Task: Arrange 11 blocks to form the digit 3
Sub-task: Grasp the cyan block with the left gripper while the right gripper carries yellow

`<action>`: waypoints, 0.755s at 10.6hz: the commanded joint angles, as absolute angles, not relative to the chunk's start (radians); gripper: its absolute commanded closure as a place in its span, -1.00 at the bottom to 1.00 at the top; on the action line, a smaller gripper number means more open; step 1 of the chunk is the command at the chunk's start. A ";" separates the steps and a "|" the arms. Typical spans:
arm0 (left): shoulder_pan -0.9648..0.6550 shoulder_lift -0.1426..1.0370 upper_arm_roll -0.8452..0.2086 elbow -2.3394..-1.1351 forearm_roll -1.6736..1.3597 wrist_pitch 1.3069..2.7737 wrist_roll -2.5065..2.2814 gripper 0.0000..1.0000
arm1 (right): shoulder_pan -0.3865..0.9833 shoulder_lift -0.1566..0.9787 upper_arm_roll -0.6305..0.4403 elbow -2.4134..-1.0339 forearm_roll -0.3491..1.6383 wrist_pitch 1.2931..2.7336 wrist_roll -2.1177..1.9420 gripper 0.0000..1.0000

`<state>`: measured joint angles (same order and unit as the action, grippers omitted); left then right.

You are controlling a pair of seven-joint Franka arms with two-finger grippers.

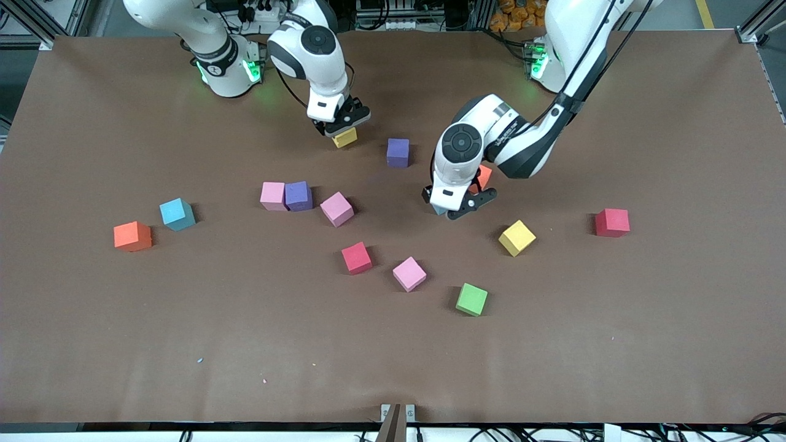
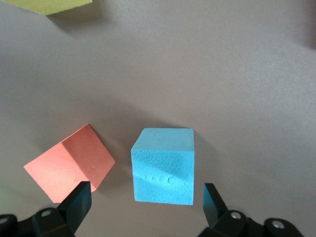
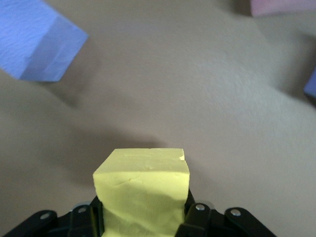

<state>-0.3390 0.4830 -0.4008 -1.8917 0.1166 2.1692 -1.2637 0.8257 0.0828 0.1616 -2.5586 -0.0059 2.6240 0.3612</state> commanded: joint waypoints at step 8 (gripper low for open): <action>-0.333 0.541 -0.403 -1.921 0.107 2.275 -1.299 -1.00 | 0.761 0.202 0.167 -2.393 -0.265 2.634 -0.162 1.00</action>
<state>-0.3372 0.5419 -0.4003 -1.9115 0.1166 2.2585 -1.2836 0.8024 0.1401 0.1601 -2.4548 -0.2009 2.6345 -0.0902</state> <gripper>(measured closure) 0.000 0.432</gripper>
